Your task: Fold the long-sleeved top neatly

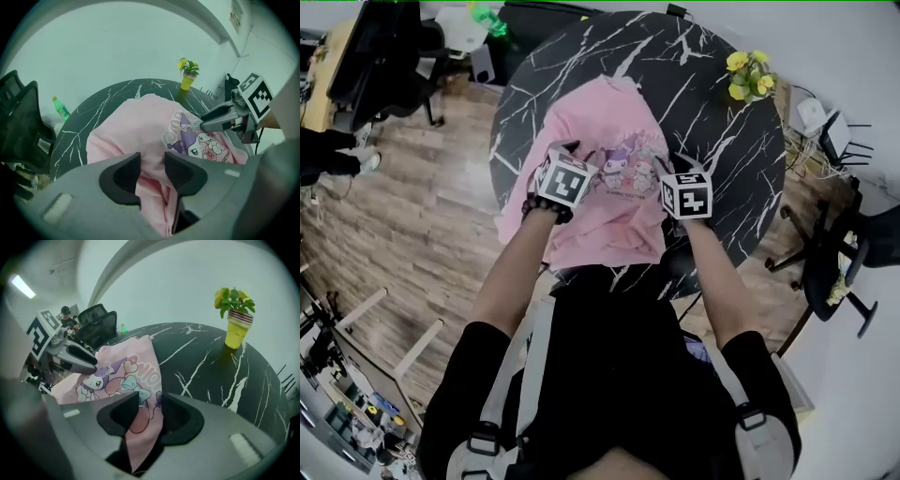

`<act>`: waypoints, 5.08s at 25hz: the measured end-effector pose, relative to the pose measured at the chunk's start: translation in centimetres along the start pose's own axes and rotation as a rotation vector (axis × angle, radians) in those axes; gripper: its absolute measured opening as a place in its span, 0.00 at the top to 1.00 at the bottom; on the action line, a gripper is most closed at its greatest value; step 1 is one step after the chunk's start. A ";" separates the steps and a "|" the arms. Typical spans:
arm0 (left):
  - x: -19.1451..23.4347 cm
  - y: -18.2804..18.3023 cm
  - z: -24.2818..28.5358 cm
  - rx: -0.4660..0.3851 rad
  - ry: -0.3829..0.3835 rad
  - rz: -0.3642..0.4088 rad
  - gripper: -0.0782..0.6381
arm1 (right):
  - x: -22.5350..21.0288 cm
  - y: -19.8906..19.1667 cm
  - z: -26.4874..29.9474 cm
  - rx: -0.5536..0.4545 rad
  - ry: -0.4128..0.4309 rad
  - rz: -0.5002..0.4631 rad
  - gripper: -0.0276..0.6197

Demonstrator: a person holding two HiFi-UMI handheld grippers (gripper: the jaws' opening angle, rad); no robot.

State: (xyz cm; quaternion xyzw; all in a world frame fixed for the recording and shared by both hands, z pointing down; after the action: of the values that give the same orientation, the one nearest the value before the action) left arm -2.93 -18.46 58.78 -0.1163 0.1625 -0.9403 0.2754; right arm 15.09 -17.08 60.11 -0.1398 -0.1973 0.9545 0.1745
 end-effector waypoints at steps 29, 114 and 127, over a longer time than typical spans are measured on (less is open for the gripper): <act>10.4 -8.3 -10.1 -0.186 0.006 -0.315 0.67 | 26.7 3.9 1.8 -0.040 0.100 -0.350 0.91; -1.7 -7.3 -12.4 -0.105 -0.310 0.144 0.86 | 20.3 -5.6 -6.5 -0.144 0.445 -0.044 0.80; 0.6 -7.6 -17.2 -0.198 -0.276 0.085 0.86 | 22.1 -5.9 -0.6 0.032 0.354 -0.324 0.74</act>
State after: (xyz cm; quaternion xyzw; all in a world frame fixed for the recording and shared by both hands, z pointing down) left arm -12.37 -8.63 45.84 -0.2641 0.2198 -0.8823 0.3218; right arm -2.94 -3.25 57.74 -0.2687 -0.1684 0.8776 0.3595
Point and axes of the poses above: the fingertips, and each gripper's own axes: z forward along the fingers, x to its left, y out of its top, the point moved 1 cm from there along -z, backward along the fingers, and after that the axes turned 7 degrees about x, right-handed, at the moved point
